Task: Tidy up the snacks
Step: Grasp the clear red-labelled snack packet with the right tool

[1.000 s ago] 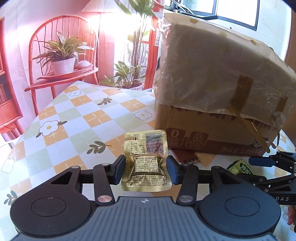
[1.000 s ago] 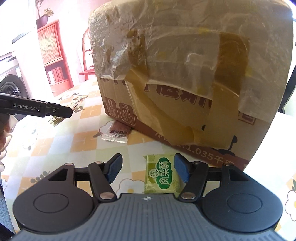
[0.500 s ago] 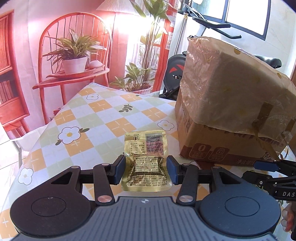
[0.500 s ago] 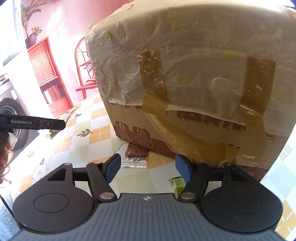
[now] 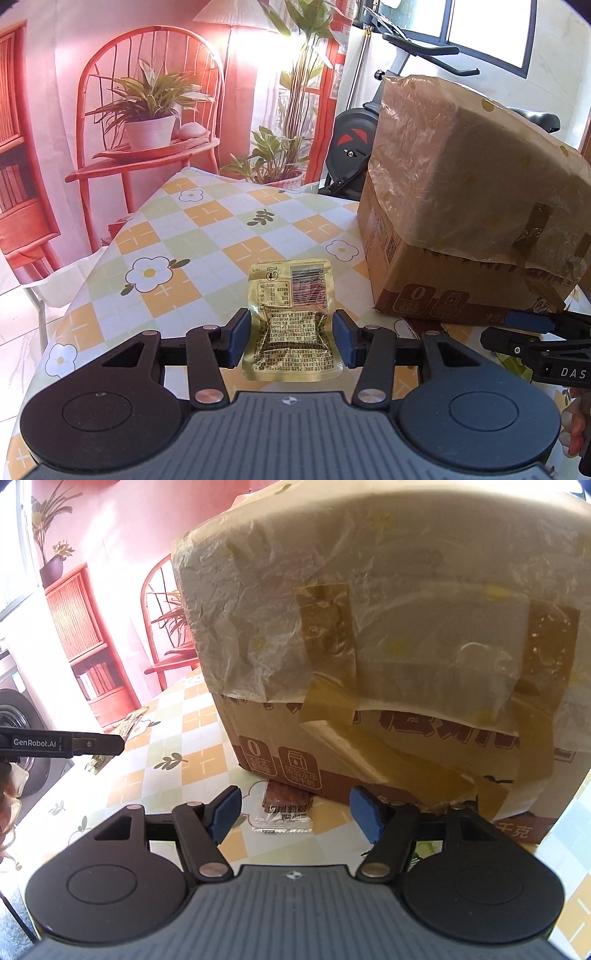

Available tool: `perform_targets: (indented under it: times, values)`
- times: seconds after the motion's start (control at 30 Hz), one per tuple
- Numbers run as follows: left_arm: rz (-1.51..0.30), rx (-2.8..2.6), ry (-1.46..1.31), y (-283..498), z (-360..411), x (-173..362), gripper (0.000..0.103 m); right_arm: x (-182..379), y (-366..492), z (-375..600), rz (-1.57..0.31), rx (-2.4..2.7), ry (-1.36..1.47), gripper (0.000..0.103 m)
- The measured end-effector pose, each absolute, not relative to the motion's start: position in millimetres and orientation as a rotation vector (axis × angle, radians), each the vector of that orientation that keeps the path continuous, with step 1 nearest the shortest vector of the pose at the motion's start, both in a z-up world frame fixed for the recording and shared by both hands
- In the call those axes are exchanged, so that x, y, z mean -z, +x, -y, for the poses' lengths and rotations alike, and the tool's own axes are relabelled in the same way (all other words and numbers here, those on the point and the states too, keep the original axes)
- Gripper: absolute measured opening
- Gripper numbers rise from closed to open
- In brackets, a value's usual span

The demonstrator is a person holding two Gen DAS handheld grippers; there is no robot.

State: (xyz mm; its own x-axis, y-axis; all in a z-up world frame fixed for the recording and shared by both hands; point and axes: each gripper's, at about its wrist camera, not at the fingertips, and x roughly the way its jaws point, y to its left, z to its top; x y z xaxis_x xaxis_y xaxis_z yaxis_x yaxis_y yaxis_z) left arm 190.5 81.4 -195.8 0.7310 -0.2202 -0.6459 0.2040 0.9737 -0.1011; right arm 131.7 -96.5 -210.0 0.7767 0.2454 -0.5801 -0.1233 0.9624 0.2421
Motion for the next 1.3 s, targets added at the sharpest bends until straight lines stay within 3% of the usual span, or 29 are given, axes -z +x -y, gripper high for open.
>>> perform_targets:
  times: [0.77,0.8,0.83,0.9,1.2,1.3]
  values:
    - [-0.700,0.198,-0.060,200.6,-99.7,189.2,0.051,244.0,186.4,45.7,-0.758,-0.138,0.115,0.067]
    - [-0.700,0.200,-0.062,200.6,-99.4,189.2,0.051,244.0,186.6,42.9,-0.759,-0.133,0.097,0.062]
    - [-0.700,0.201,-0.063,200.4,-98.7,189.0,0.051,244.0,186.4,40.0,-0.763,-0.128,0.065,0.052]
    - [-0.700,0.207,-0.062,199.4,-97.1,189.3,0.051,243.6,183.4,40.3,-0.766,-0.136,0.037,0.050]
    - [-0.714,0.237,-0.049,188.0,-86.6,192.7,0.051,241.6,122.8,57.2,-0.787,-0.261,-0.011,0.047]
    - [-0.719,0.246,-0.037,183.5,-81.3,193.5,0.051,239.0,113.7,61.8,-0.805,-0.269,-0.015,0.051]
